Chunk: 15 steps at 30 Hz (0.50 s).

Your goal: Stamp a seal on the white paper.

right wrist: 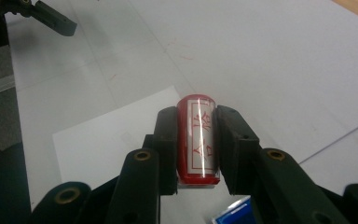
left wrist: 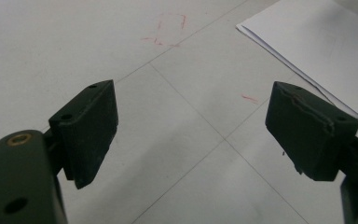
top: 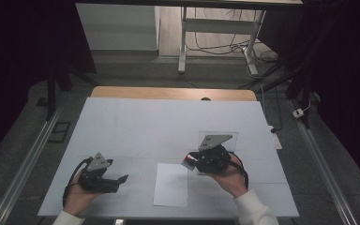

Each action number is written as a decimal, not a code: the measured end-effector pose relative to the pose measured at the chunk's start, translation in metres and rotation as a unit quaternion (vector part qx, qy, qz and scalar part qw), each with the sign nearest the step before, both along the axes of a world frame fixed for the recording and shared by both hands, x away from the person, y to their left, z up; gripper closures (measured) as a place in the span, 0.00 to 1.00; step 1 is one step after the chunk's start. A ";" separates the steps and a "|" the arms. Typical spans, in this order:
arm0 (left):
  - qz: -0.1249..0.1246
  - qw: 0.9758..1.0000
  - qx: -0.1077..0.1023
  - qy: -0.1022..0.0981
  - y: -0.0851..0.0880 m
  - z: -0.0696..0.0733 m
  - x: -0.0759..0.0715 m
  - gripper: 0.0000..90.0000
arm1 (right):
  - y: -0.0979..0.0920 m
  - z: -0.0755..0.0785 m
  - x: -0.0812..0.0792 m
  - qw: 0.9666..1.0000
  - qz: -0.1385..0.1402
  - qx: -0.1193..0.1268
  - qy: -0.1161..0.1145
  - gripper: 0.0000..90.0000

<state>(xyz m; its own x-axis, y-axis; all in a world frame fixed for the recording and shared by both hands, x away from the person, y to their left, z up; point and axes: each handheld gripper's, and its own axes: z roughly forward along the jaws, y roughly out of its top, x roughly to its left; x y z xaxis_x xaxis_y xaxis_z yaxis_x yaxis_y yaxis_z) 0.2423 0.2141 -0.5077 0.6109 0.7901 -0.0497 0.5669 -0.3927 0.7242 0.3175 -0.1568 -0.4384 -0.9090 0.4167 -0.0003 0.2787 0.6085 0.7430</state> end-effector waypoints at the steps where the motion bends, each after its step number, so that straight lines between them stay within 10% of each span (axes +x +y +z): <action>1: 0.000 1.000 0.000 0.000 0.000 0.000 0.000 0.19 | 0.001 -0.001 0.000 1.000 0.002 -0.004 0.000 0.78; 15: -0.001 1.000 0.001 0.002 -0.001 -0.001 0.000 0.20 | 0.024 -0.013 -0.008 0.999 0.034 -0.023 0.007 0.78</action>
